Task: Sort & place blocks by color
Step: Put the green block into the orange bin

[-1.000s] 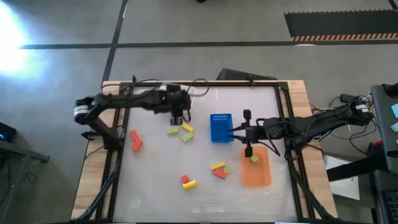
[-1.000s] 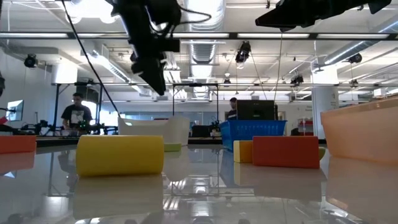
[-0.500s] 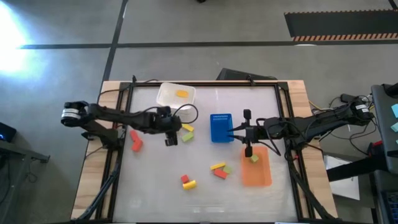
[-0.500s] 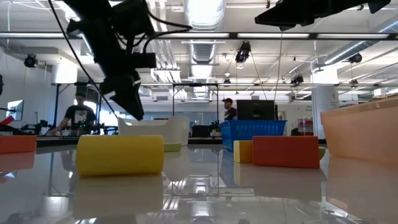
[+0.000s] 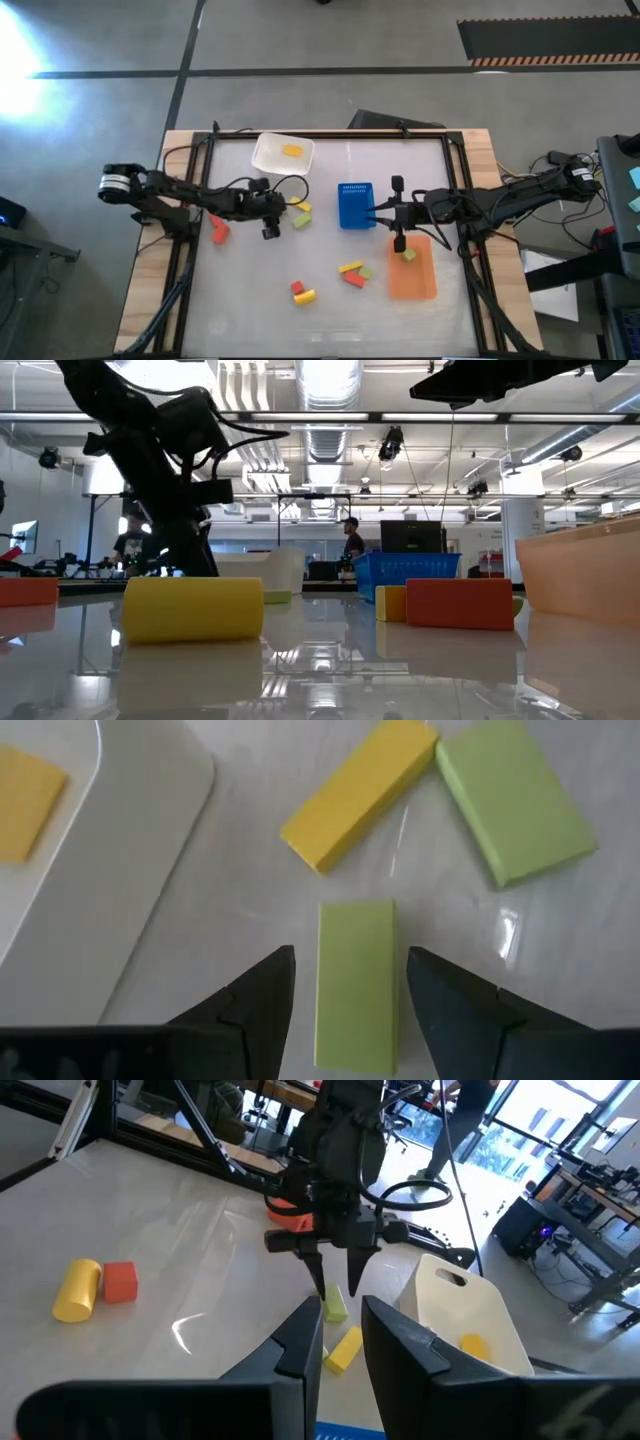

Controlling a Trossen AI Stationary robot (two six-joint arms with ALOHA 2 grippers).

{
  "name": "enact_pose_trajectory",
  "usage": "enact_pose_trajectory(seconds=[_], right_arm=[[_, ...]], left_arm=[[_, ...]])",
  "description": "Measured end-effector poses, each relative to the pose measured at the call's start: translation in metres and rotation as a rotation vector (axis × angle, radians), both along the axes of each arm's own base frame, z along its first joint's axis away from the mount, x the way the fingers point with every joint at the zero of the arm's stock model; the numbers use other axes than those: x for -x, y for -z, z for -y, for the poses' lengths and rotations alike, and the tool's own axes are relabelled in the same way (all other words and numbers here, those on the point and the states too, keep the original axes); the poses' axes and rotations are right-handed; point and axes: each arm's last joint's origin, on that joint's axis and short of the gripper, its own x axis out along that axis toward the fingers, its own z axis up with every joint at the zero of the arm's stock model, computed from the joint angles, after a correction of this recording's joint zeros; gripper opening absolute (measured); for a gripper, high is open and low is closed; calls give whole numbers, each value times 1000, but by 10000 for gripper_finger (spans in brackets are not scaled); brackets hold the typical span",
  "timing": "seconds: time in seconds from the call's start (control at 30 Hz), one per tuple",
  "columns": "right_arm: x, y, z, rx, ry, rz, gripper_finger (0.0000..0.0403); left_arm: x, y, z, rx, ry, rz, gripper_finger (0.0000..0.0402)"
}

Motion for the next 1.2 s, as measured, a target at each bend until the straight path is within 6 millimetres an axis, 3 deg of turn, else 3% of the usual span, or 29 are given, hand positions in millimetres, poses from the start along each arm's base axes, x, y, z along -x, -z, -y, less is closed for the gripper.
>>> enact_pose_trajectory(seconds=[0.37, 0.63, 0.8, 0.97, 1.2], right_arm=[[0, 0, 0, 0, 0, 0, 63], [0, 0, 0, 0, -1, 0, 63], [0, 0, 0, -2, -6, -1, 63], [0, 0, 0, -36, 0, 1, 63], [-3, 17, -1, -66, -3, 11, 63]], left_arm=[[13, 20, 0, 45, -46, 34, 176], [17, 24, 0, 68, -75, 52, 113], [17, 24, 0, 65, -76, 53, 108], [14, 16, 5, 52, -55, 88, 108], [2, -24, 25, 13, 26, 400, 108]])
